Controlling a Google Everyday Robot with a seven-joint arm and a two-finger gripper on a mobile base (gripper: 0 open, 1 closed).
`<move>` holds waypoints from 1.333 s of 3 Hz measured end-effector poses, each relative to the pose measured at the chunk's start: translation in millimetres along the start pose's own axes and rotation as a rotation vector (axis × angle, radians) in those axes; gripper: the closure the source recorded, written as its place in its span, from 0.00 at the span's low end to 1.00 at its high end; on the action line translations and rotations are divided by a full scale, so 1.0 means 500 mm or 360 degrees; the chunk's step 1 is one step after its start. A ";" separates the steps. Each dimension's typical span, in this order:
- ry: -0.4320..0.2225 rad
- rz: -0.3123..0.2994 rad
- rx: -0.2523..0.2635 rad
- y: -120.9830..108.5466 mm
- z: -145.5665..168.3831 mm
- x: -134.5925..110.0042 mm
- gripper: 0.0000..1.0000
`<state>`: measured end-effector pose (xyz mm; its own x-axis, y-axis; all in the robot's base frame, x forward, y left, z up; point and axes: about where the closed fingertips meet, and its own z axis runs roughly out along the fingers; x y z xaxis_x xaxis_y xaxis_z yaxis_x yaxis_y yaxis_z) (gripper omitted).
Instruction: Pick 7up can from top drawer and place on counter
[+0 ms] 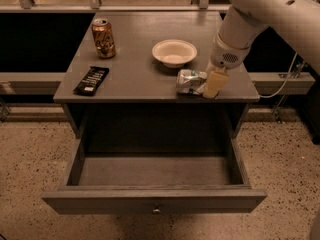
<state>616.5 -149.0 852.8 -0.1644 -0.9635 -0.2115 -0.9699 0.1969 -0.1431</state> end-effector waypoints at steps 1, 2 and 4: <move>0.0000 -0.0003 -0.0001 0.000 0.003 -0.001 0.37; -0.0001 -0.0004 -0.0003 -0.001 0.006 -0.003 0.16; -0.0026 0.0064 -0.0040 -0.024 0.026 -0.024 0.00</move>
Offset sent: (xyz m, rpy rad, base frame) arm 0.0005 0.0008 -0.0011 0.0001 0.0002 0.0016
